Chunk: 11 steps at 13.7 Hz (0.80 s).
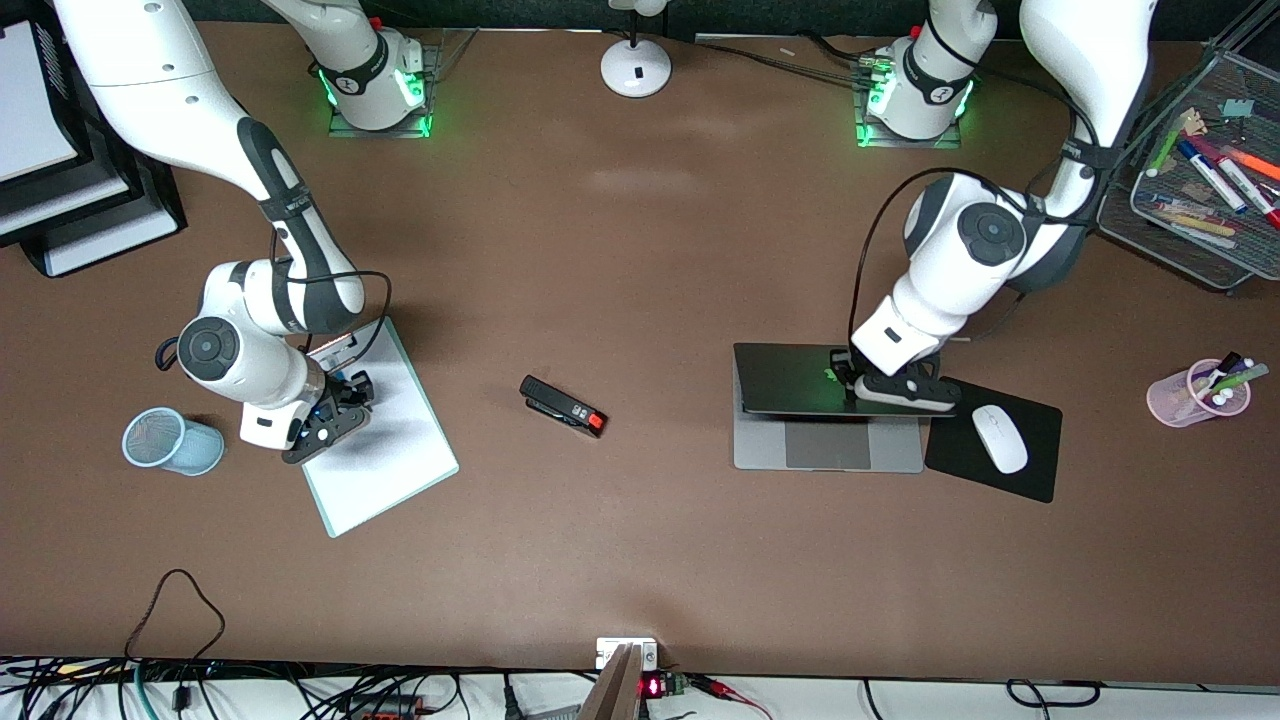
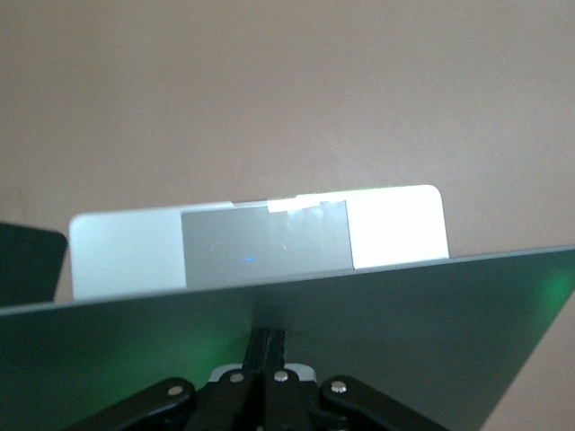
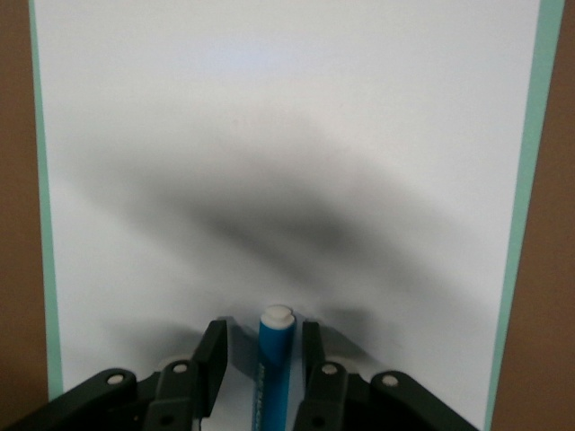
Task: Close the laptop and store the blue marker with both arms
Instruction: 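Push the laptop lid down with the left gripper while the right gripper lifts the marker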
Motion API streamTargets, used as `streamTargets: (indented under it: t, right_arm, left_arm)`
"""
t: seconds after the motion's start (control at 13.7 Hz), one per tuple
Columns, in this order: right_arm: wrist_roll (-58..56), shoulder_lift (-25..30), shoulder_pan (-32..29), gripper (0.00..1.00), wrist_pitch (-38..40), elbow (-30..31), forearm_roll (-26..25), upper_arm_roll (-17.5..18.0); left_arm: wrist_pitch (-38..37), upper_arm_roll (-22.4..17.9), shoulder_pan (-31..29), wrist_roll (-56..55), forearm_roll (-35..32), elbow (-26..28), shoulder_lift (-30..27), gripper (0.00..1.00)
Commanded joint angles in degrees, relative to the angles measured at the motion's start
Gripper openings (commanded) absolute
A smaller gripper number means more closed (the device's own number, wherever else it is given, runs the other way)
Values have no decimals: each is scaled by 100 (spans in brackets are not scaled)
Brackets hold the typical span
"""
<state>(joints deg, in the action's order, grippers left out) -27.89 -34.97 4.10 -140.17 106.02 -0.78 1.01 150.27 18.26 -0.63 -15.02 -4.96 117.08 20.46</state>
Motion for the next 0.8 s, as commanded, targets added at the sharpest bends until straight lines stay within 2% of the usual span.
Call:
streamTargets:
  t: [0.0,0.44,0.73]
  right_arm:
    - [-129,-10,-49,38,-63,-3,78,22]
    - [-129,-54,-67,33,-90,-11,78,13]
    - [-112,-54,-67,29,-98,-11,95,22]
  left_arm:
    - [64,-24,-33,52,-242,-361,361,0]
    - [757,-76,-25,52,-251,-370,792,0]
    - [829,-129,2,52,-251,-651,1108,0]
